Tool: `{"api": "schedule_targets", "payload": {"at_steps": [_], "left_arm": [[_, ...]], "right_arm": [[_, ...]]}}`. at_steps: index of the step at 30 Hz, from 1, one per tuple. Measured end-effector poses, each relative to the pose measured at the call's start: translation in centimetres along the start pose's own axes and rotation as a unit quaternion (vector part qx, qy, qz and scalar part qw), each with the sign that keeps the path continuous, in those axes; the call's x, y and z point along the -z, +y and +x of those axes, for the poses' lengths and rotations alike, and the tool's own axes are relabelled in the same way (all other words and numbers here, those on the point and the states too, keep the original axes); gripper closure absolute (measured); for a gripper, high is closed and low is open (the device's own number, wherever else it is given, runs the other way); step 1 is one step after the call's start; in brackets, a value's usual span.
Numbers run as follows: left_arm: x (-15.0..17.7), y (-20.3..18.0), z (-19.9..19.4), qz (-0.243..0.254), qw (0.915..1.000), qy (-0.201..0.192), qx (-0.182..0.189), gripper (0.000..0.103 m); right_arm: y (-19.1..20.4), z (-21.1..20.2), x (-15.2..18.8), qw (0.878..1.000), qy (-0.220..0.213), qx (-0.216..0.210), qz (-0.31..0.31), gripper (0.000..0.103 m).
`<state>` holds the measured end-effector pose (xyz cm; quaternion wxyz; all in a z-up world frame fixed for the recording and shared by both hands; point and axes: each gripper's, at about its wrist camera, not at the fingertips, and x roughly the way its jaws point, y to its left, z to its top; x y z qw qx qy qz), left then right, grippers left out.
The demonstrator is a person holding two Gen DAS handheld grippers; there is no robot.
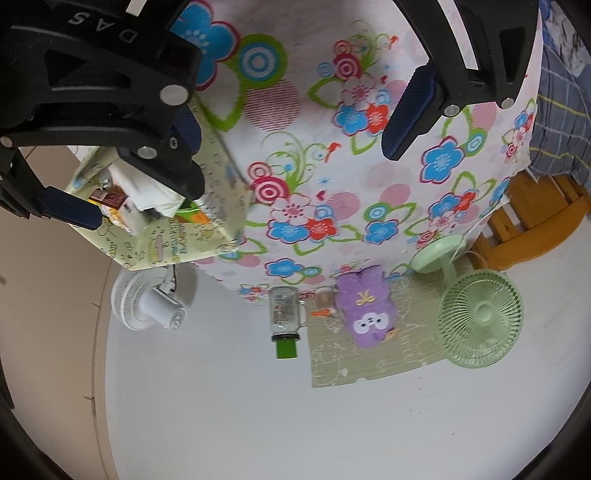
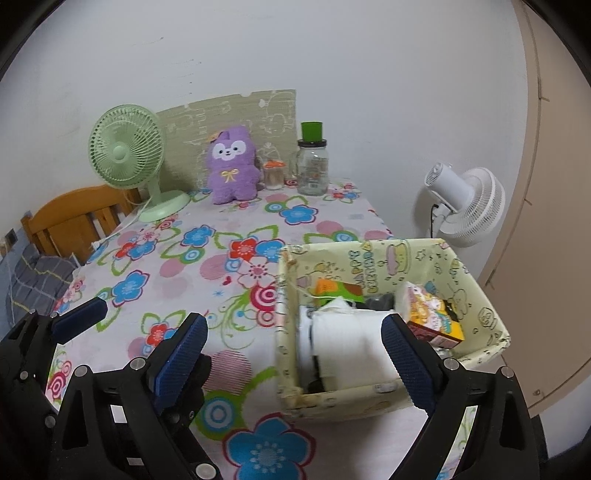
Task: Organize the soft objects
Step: 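Withdraw both open tools from the gift box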
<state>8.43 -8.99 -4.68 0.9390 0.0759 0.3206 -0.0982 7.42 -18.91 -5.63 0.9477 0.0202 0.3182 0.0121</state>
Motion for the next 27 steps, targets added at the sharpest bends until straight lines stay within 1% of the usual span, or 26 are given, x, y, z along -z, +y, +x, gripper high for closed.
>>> {"api": "schedule_targets", "payload": {"at_steps": [2,10,17,27], "left_arm": [[0.2,0.8,-0.2,-0.005,1.0,0.0,-0.005,0.002],[0.9,3.4,-0.9,-0.018,0.9996,-0.003,-0.023,0.001],[1.3,6.0,-2.1,-0.039,0.9981,-0.016,-0.045,0.0],[1.8,8.1,-3.6,-0.057,0.9955,-0.029,-0.07,0.0]], "right_arm": [[0.5,0.0,0.1,1.0,-0.002,-0.002,-0.002,0.006],[2.6,-0.1,0.2,1.0,-0.004,-0.009,-0.012,0.006],[4.1,-1.0,-0.3,0.999,-0.02,-0.01,-0.025,0.006],[4.3,-2.5,-0.1,0.999,-0.038,-0.007,-0.029,0.005]]}}
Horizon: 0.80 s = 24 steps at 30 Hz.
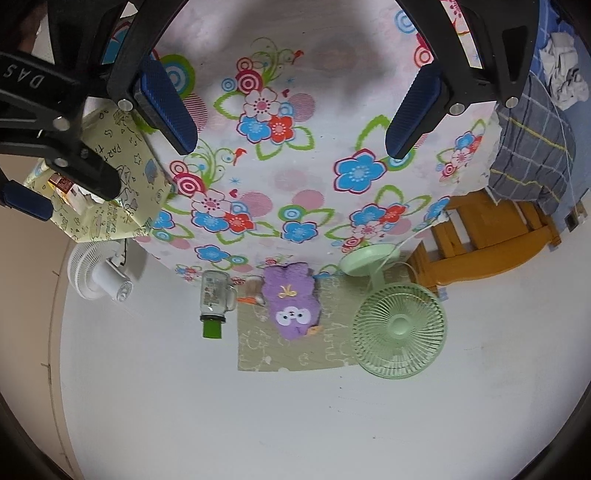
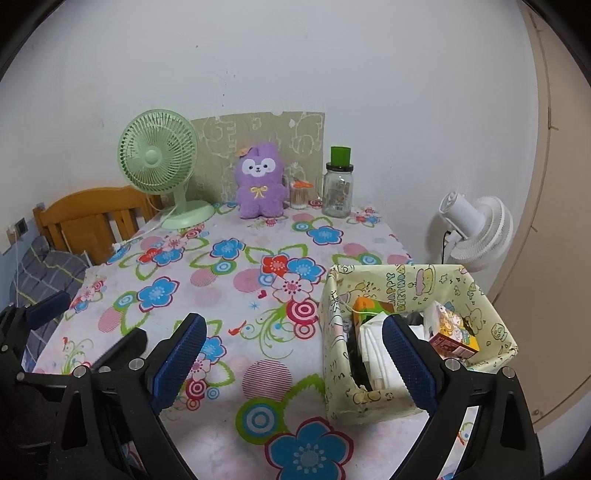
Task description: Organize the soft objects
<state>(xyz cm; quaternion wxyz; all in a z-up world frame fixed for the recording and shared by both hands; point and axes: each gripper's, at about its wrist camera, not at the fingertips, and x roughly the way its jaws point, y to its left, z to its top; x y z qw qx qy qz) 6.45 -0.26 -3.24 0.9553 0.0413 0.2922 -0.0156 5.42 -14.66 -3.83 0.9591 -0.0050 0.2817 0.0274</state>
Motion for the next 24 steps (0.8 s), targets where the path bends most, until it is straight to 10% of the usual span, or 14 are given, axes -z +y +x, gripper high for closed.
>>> {"api": "schedule_targets", "payload": {"at_steps": [24], "left_arm": [[0.2,-1.3,-3.4,-0.006,0.9996,-0.026,-0.004,0.0]], "right_arm": [[-2.6,-3.1,0.6,0.999,-0.035,0.006,0.018,0.002]]}}
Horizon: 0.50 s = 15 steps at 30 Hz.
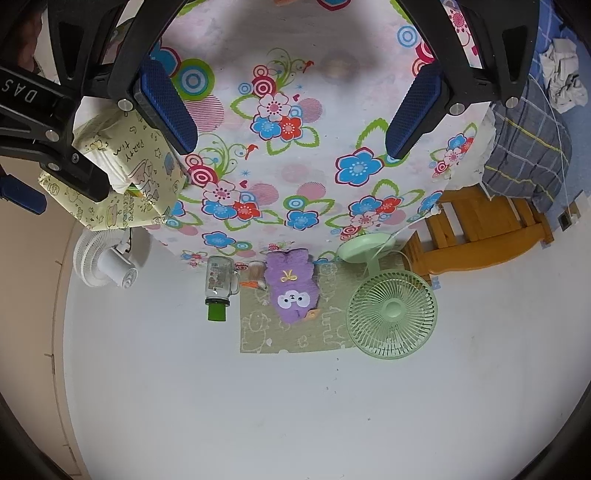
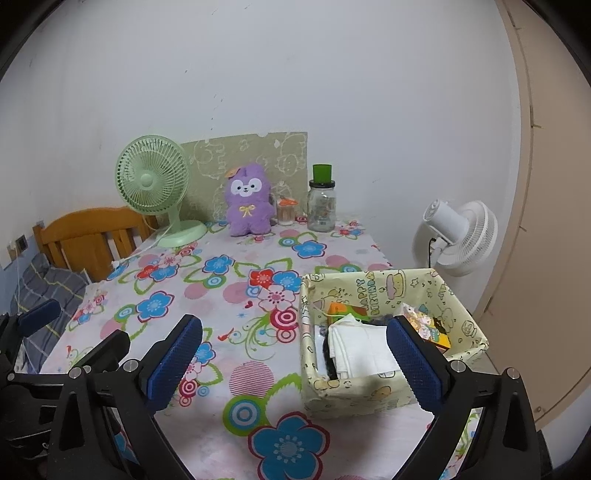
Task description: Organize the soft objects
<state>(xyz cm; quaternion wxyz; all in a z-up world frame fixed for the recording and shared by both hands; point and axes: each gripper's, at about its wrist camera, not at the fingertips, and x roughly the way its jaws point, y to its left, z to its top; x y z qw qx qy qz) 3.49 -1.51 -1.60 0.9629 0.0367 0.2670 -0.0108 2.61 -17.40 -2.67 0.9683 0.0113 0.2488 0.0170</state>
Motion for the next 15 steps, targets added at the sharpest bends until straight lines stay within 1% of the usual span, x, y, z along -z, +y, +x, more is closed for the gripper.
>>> {"api": "schedule_targets", "payload": {"at_steps": [9,15], "left_arm": [[-0.1,0.11,-0.22,0.0,1.0,-0.003,-0.007,0.0],[-0.78,0.5,-0.58,-0.005,0.9998,-0.012,-0.013,0.0]], "right_arm": [[-0.37,-0.23,0.01,1.0,-0.004,0.0,0.007,0.002],[-0.59,-0.56,-0.41,1.0,-0.012,0.005,0.006,0.002]]}}
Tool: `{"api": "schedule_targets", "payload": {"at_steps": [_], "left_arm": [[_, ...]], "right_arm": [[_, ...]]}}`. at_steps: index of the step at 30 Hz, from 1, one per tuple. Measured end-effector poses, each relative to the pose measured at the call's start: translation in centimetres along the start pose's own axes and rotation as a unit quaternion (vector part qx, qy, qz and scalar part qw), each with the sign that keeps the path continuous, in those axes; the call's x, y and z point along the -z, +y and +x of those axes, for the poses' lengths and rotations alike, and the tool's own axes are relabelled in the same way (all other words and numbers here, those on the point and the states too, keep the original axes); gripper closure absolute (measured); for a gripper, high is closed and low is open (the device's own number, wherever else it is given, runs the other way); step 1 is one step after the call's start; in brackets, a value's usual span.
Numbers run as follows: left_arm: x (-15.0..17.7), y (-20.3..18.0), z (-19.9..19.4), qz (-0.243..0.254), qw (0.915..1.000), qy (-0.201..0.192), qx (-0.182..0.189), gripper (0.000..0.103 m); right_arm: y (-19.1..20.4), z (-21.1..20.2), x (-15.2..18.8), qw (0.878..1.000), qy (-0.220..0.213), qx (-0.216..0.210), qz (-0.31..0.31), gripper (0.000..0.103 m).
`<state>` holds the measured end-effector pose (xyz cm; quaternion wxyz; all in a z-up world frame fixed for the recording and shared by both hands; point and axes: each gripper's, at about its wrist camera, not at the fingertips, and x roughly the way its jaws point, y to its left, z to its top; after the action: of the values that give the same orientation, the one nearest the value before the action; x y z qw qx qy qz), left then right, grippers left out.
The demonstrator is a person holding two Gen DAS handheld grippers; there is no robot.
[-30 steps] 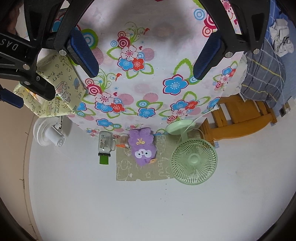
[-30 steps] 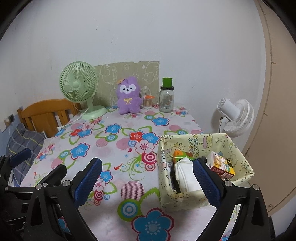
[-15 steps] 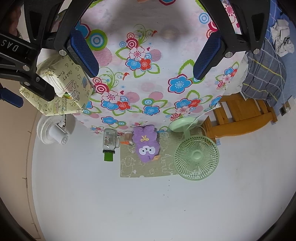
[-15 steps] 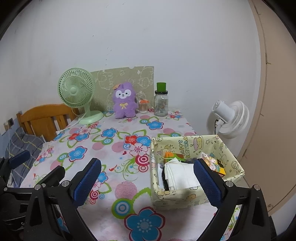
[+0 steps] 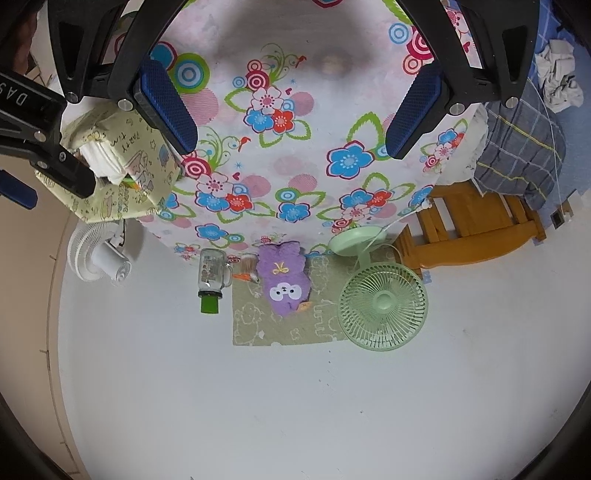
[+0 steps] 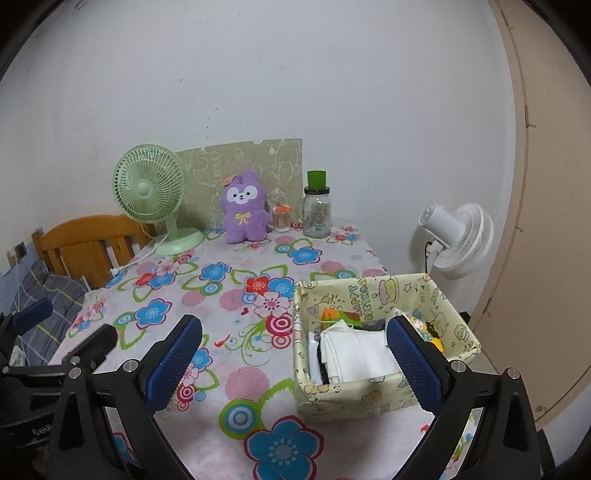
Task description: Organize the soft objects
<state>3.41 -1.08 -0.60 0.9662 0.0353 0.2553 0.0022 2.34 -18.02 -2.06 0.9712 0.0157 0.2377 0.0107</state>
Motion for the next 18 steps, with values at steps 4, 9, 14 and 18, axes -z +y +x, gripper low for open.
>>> {"api": "schedule_targets", "payload": {"at_steps": [4,9,14,18], "left_arm": [[-0.6,-0.1,-0.2,-0.004,1.0,-0.004,-0.001,0.0],[-0.9,-0.5,-0.6,-0.003,1.0,-0.009,0.002,0.0],[-1.1,-0.9,-0.7,-0.003,0.9999,-0.013,0.003,0.0],[-1.1,-1.0,-0.6,-0.002,0.9999,-0.01,0.005,0.0]], "right_arm": [[0.0,-0.2,-0.2,1.0,-0.006,0.002,-0.007,0.002],[-0.4,-0.3,-0.5,1.0,-0.008,0.004,-0.005,0.002],[-0.8,-0.5,-0.7,1.0,-0.012,0.005,-0.004,0.002],[-1.0,-0.5,-0.7,1.0,-0.012,0.007,-0.003,0.002]]}}
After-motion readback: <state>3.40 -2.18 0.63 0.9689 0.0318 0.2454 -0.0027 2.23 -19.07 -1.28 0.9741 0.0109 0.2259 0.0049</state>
